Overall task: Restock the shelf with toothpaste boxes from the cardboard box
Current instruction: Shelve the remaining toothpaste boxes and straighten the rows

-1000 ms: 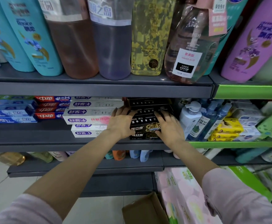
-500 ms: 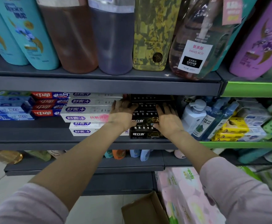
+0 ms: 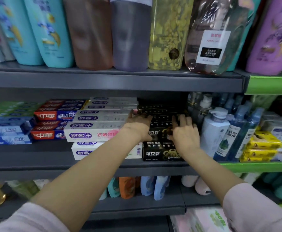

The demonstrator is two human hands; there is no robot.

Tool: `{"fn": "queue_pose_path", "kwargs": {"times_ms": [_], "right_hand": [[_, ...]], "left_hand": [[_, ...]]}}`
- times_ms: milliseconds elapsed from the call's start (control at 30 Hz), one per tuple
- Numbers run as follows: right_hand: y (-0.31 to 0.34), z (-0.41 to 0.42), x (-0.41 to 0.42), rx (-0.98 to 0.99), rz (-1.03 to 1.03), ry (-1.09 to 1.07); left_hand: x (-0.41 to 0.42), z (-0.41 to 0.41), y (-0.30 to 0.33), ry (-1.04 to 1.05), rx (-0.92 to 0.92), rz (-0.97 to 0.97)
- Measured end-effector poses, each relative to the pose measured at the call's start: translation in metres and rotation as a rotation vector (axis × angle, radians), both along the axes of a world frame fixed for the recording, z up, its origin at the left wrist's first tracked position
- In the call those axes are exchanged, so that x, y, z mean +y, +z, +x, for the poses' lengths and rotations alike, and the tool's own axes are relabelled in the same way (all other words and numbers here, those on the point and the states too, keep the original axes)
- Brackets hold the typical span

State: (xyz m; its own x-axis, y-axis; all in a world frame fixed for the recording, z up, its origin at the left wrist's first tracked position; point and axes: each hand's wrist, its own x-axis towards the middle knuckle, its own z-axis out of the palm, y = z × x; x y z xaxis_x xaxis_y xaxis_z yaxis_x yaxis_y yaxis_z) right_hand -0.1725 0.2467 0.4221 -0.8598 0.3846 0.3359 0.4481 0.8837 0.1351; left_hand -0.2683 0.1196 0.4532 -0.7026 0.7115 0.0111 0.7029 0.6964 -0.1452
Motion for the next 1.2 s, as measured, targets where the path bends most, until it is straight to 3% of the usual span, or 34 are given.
{"fn": "queue_pose_path", "kwargs": {"times_ms": [200,367,467,800,967,1200], "right_hand": [[-0.005,-0.021,0.011,0.12,0.069,-0.009],[-0.001,-0.023,0.012,0.079,0.091,-0.036],[0.004,-0.02,0.006,0.004,0.043,-0.006],[0.011,-0.027,0.017,-0.067,-0.165,0.047],[0.006,-0.034,0.019,-0.088,-0.145,0.031],[0.007,-0.059,0.023,-0.125,-0.181,-0.011]], "left_hand": [[0.006,-0.015,0.003,0.012,0.017,0.061],[0.009,-0.034,0.004,0.05,-0.293,0.326],[0.01,-0.049,0.006,0.072,-0.376,0.371],[0.031,-0.064,0.003,0.042,-0.313,0.325],[0.039,-0.071,0.003,-0.021,-0.192,0.192],[0.046,-0.091,0.003,0.04,-0.17,0.201]]}}
